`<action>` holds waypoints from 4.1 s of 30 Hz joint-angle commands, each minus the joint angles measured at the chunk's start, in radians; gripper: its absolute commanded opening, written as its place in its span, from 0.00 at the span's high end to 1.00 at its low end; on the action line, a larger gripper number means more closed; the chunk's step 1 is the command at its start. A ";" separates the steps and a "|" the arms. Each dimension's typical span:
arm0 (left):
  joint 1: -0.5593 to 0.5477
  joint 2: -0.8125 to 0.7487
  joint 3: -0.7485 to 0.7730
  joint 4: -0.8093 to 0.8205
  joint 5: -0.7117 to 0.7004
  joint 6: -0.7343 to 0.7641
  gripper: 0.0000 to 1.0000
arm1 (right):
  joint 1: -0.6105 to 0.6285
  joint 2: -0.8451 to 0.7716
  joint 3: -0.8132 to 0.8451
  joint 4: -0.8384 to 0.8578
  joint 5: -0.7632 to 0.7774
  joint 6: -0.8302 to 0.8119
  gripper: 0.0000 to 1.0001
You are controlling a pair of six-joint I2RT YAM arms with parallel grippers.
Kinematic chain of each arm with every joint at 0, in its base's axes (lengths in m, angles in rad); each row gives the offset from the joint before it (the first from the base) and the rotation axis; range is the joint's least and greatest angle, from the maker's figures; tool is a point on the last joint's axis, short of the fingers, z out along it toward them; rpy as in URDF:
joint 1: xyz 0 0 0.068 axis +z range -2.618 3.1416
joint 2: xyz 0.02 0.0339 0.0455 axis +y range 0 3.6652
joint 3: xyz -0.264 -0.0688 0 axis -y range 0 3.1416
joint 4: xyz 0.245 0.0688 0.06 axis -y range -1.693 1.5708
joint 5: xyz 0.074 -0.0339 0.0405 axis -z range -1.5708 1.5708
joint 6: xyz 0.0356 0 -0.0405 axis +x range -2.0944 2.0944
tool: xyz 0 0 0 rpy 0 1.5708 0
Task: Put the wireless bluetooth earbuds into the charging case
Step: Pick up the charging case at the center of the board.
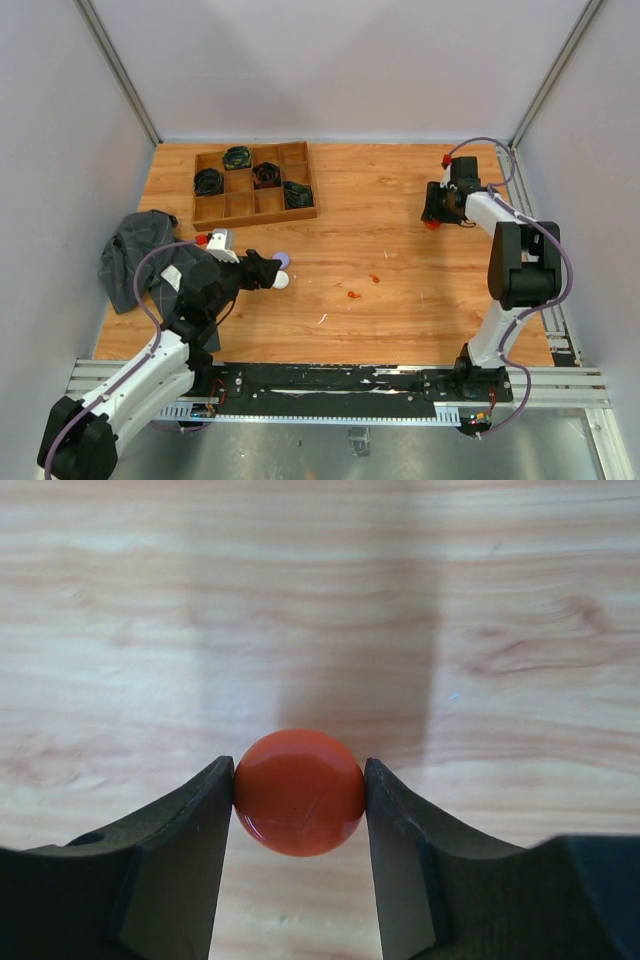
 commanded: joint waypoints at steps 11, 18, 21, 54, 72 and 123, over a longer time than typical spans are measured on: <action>0.006 0.030 0.095 0.013 0.237 -0.072 0.22 | 0.397 -0.362 -0.204 0.017 -0.163 -0.225 0.62; 0.006 0.096 0.183 -0.040 0.350 -0.116 0.33 | 0.632 -0.455 -0.212 0.018 -0.199 -0.422 0.62; 0.006 0.125 0.201 -0.027 0.433 -0.138 0.33 | 0.716 -0.489 -0.216 0.021 -0.211 -0.511 0.62; -0.026 0.328 0.209 0.160 0.755 -0.257 0.57 | 1.062 -0.522 -0.184 0.070 -0.162 -0.921 0.61; -0.047 0.340 0.207 0.173 0.804 -0.229 0.90 | 1.061 -0.537 -0.195 0.077 -0.128 -0.972 0.40; -0.065 0.059 0.034 0.715 0.786 0.102 1.00 | 0.752 -0.648 -0.294 0.499 -0.824 -0.105 0.65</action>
